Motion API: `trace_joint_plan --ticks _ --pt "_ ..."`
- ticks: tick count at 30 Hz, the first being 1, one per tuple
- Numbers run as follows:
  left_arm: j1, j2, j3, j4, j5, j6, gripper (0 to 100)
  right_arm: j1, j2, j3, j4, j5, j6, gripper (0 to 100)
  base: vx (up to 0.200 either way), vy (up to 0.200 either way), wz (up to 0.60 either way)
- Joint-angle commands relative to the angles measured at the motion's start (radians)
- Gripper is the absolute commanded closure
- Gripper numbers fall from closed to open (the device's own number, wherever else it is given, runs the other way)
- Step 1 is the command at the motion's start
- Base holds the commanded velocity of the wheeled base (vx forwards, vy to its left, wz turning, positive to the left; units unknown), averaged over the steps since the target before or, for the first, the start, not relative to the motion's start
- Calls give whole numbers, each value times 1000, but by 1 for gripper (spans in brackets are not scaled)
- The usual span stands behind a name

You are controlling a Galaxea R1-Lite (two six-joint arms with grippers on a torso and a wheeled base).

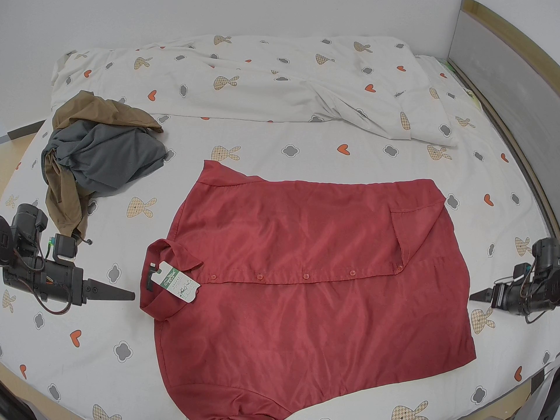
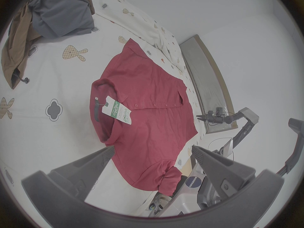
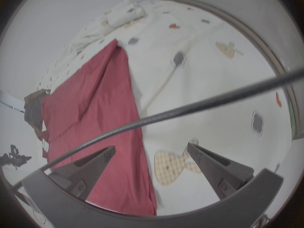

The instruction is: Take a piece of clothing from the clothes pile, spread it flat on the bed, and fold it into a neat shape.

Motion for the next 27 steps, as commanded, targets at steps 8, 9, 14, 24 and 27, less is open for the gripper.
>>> trace_joint_plan --ticks 8,9,14,24,27 --pt "1 10 -1 0 0 0 0 509 -42 -286 27 -348 184 0 0 0 0" --pt "1 9 -1 0 0 0 0 558 0 -317 24 -422 186 0 0 0 0" --pt "1 9 -1 0 0 0 0 716 155 -467 22 -629 209 0 0 0 0" --pt "1 9 0 0 0 0 0 797 397 -697 33 -873 215 0 0 0 0" --pt "-1 10 2 0 0 0 0 796 449 -751 32 -932 216 0 0 0 0"
